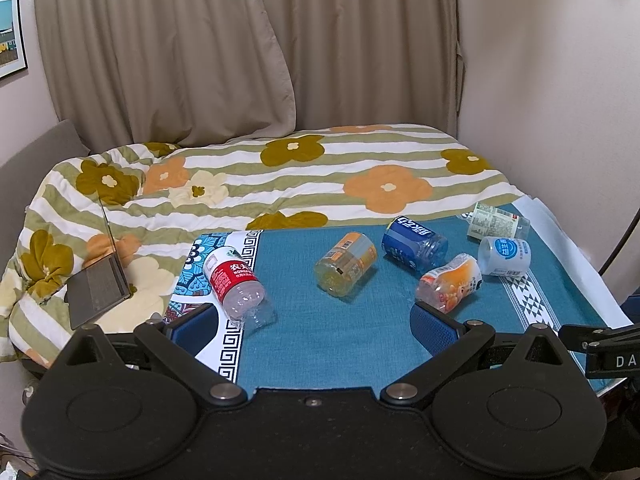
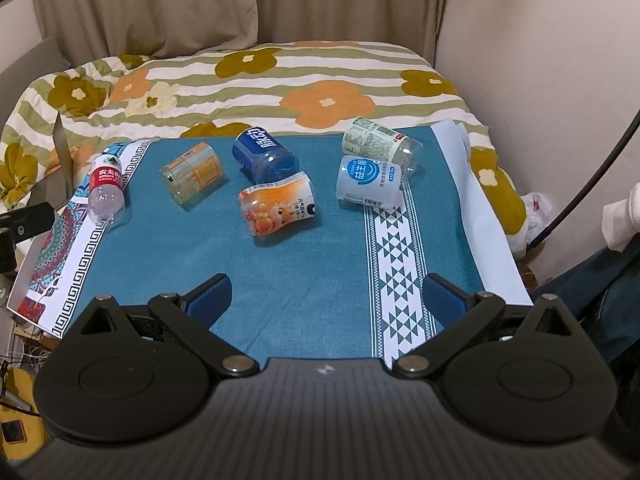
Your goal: Flip cup upright
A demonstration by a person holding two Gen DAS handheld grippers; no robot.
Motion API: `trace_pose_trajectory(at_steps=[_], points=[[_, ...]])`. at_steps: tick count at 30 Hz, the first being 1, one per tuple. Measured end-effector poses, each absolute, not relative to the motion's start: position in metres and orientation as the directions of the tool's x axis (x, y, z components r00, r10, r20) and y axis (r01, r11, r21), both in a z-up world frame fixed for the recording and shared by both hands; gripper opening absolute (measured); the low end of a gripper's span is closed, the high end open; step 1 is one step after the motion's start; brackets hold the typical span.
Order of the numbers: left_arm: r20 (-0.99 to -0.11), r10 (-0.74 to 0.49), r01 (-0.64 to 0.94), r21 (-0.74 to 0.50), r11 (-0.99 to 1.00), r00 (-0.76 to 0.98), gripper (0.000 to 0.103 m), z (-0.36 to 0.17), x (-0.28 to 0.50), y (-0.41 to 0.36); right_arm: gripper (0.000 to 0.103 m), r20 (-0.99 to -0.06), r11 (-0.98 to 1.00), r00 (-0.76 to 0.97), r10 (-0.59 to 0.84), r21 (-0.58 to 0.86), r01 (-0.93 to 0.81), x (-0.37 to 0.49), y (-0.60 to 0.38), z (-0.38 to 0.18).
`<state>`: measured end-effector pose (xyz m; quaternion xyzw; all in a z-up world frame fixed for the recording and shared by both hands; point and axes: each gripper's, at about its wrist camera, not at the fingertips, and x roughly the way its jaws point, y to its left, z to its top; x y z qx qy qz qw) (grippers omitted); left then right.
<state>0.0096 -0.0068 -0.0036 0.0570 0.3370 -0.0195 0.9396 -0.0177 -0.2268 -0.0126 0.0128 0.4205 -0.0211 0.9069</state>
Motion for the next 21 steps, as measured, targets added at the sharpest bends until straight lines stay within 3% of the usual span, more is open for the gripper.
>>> trace_pose_trajectory(at_steps=[12,21], points=[[-0.65,0.062,0.018,0.116,0.993,0.757,0.103,0.008,0.023,-0.03,0.103,-0.744,0.997,0.665,0.067,0.068,-0.024,-0.003,-0.255,0.001],[-0.642,0.034,0.076,0.143,0.987,0.766,0.103,0.012,0.063,-0.046,0.103,-0.771,0.996,0.63,0.093,0.082,-0.047,0.032,-0.288,-0.008]])
